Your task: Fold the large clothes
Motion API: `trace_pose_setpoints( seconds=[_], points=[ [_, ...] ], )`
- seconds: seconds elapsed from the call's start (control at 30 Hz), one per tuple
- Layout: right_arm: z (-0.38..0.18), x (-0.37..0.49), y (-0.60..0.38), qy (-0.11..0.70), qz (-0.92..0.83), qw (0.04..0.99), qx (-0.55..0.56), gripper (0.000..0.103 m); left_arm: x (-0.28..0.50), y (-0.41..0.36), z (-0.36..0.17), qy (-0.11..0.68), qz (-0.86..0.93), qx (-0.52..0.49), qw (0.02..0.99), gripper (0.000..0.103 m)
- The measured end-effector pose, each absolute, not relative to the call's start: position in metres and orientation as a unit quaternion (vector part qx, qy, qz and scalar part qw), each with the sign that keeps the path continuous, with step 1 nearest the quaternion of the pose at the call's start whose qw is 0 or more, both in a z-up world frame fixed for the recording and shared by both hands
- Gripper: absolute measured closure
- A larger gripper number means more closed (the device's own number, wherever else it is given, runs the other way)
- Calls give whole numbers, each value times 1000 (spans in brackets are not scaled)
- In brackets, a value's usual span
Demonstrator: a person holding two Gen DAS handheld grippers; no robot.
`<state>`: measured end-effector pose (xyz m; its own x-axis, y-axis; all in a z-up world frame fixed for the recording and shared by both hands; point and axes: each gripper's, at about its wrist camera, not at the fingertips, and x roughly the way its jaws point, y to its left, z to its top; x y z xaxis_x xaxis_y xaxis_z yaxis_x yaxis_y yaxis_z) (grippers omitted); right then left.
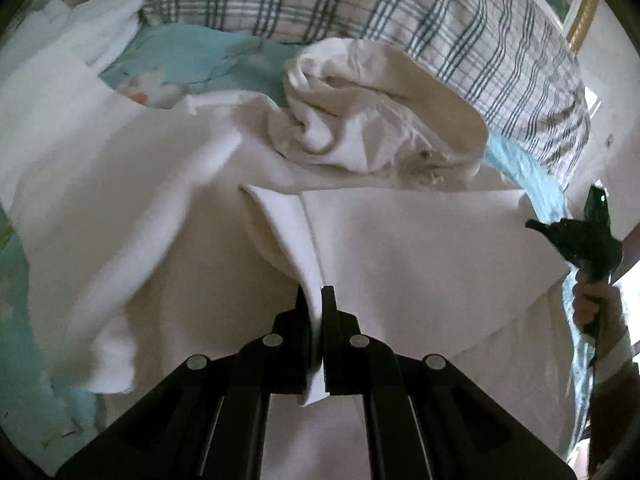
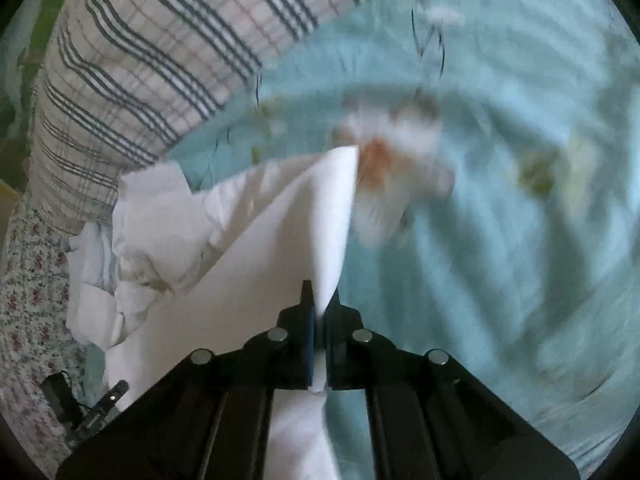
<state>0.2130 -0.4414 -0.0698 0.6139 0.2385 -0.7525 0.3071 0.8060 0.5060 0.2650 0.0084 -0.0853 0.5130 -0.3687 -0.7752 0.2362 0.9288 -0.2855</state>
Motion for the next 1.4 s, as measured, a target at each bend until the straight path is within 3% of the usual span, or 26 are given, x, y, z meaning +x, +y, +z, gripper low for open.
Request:
trace_pose_setpoints(
  seconds=[0.17,0.23,0.3,0.37,0.5,0.63,0.77,0.93,1.07,1.13,1.17,1.2,1.3,1.33,1.37,1.4],
  points=[
    [-76,198,-440,466,-57,836,284,91,269,14,-101,477,-164,-87,859,100],
    [-62,174,-432,444,-58,851,272,80,268,18,-102,477,-165,-93,858,100],
    [-47,143,-409,427,-57,873,230,45,268,21,-102,477,-166,-96,858,100],
    [-39,117,-382,419,-44,890,171,35,266,21,-102,476,-166,-95,858,100],
    [-48,116,-338,453,-38,889,54,35,263,17,-101,476,-163,-89,860,100],
    [-64,139,-339,458,-149,877,-9,37,262,14,-100,477,-156,-89,860,100],
    [-65,106,-410,445,-199,858,159,25,261,2,-104,484,-173,-81,854,100],
    [-56,68,-410,469,-159,849,184,25,257,1,-104,484,-178,-64,854,100],
    [-17,64,-403,396,-85,883,237,25,258,5,-105,491,-182,-69,849,100],
    [-12,88,-395,372,-7,885,280,34,258,2,-104,492,-178,-64,850,100],
    [-14,103,-392,366,33,878,306,51,259,0,-104,492,-177,-61,850,100],
    [-20,121,-386,373,57,869,321,59,259,0,-104,492,-176,-58,851,100],
    [-57,164,-385,446,-7,849,282,63,260,3,-106,493,-173,-55,851,99],
    [-69,168,-391,463,-45,845,263,72,259,5,-108,492,-172,-55,851,98],
    [-82,166,-402,468,-76,842,258,103,259,7,-109,493,-170,-54,852,97],
    [-84,158,-411,452,-75,843,282,103,259,9,-111,494,-169,-56,851,96]
  ],
)
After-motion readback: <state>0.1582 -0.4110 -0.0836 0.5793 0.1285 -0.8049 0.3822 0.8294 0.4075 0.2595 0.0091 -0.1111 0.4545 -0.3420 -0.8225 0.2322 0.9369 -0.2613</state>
